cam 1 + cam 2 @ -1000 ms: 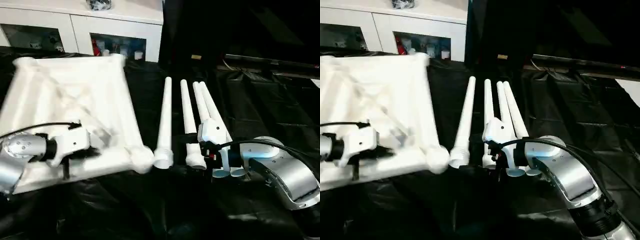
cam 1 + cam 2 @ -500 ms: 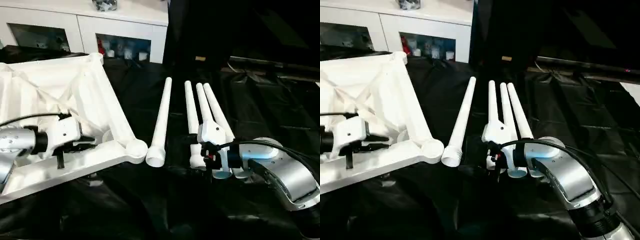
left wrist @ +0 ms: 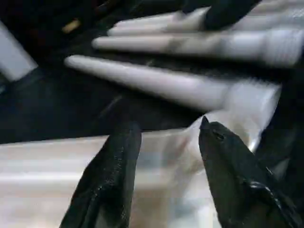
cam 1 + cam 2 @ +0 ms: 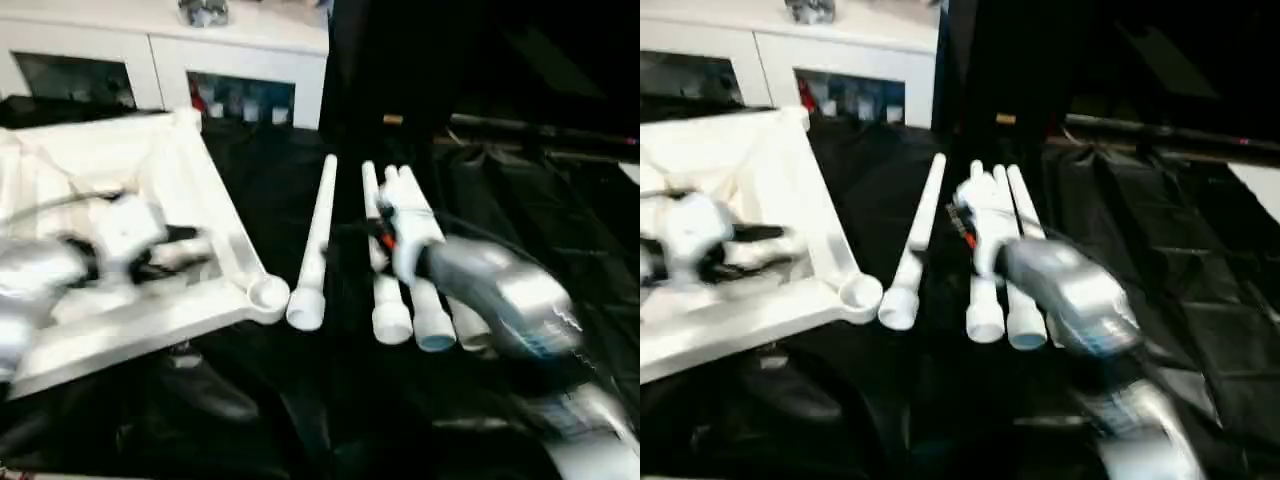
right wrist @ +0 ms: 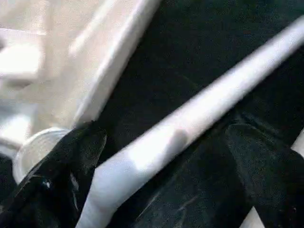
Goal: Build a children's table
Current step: Move table base, then pick table leg
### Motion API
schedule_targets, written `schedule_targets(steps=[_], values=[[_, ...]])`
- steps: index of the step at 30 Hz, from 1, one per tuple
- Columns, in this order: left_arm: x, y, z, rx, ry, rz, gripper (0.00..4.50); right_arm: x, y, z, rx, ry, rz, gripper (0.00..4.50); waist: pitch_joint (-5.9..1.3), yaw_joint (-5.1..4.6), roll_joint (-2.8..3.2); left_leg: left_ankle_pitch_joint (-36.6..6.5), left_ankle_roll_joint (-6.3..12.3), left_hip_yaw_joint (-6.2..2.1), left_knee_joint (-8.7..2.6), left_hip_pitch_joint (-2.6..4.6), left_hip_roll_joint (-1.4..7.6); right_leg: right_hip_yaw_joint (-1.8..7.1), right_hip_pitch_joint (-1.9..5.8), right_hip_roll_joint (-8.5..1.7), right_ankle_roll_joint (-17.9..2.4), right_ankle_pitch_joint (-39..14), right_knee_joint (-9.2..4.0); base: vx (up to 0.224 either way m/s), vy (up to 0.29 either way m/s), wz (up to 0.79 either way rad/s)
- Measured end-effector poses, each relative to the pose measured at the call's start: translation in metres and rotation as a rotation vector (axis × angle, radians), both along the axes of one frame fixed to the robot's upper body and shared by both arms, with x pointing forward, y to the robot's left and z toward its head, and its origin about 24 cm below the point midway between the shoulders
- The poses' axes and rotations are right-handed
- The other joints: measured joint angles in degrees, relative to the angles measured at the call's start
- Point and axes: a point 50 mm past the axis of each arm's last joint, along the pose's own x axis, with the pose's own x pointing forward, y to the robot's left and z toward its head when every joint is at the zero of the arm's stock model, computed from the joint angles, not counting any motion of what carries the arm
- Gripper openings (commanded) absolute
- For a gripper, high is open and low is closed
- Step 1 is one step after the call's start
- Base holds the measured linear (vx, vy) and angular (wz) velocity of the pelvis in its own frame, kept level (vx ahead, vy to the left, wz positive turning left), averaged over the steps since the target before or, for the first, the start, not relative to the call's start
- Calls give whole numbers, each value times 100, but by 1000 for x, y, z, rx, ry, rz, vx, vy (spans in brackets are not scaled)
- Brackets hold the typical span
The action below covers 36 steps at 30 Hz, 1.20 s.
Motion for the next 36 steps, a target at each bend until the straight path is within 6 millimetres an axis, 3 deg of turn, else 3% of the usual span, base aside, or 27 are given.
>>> schedule_targets(steps=[6, 14, 23, 30, 36], values=[[-5, -27, 1, -63, 19, -37, 300, 22, 12, -4, 47, 158, -124, 450, -1, -18, -27, 16, -22, 1, -3, -12, 4, -1, -13, 4, -1, -6, -7, 0, 0, 0], [-14, -31, 0, -41, 52, -27, 369, 21, 22, -28, -8, 388, -114, 450, 4, -28, -102, 24, -37, 4, -13, -9, 6, -1, -15, 6, 2, -8, -5, 0, 0, 0], [-20, -35, -2, -26, 89, -26, 369, 17, 41, -37, 72, 508, -71, 450, 3, -13, -146, 25, -37, 4, -14, -9, 8, -3, -15, 5, 2, -8, -3, 0, 0, 0], [-26, -39, -6, -23, 111, -28, 369, 19, 43, -38, 50, 504, -65, 450, 1, -31, -265, 28, -43, 4, -18, -7, 11, -7, -15, 6, 2, -8, -2, 0, 0, 0], [-30, -41, -7, -14, 132, -25, 378, 18, 42, -43, -35, 495, -43, 396, -20, -11, -302, 28, -42, 4, -17, -7, 11, -8, -14, 6, 5, -10, -3, 0, 0, 0]])
